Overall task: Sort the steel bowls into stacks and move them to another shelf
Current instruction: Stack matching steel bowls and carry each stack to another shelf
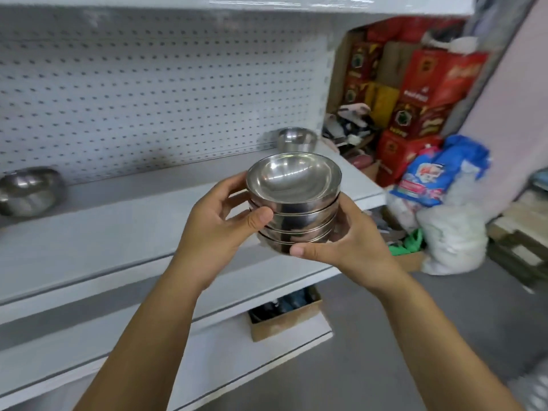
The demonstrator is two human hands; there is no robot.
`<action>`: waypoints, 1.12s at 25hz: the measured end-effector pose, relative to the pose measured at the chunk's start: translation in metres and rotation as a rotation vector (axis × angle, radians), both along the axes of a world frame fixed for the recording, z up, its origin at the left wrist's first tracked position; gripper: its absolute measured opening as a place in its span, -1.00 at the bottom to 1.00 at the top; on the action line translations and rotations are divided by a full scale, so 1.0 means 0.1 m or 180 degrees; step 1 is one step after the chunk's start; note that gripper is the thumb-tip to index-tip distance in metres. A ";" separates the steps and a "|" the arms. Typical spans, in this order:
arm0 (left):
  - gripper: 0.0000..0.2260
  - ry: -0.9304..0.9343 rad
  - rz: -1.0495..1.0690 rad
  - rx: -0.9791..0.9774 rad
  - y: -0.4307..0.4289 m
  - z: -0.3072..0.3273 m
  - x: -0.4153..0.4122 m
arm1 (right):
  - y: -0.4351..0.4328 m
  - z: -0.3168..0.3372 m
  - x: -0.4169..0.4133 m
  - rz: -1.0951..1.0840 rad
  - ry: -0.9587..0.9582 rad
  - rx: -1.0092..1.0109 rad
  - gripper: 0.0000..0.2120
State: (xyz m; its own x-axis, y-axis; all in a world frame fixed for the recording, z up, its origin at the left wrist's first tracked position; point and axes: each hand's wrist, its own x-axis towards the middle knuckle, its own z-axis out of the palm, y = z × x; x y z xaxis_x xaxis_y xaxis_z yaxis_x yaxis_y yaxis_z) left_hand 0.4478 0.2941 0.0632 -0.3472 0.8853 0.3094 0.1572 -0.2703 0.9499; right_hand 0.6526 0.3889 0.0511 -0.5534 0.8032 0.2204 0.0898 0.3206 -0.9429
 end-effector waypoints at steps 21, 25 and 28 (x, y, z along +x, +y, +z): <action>-0.37 -0.0136 -0.2212 0.0083 3.69 0.16 3.03 | 2.17 0.05 3.20 -0.2138 0.0123 0.0016 -0.05; -0.42 -0.0064 -0.2841 0.0096 4.47 0.22 3.79 | 2.57 0.05 3.81 -0.2748 0.0263 0.0026 -0.04; -0.40 -0.0021 -0.3193 0.0133 4.84 0.15 4.34 | 2.70 -0.01 4.22 -0.3057 0.0311 0.0007 -0.06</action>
State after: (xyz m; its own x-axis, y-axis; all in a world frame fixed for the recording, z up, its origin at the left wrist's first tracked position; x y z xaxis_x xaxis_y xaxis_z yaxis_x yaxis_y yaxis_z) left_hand 0.8814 0.7782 0.0785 0.5517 0.7581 0.3478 -0.1667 -0.3083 0.9366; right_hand 1.0746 0.6586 0.0502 0.3604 0.9033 0.2326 0.2359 0.1530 -0.9597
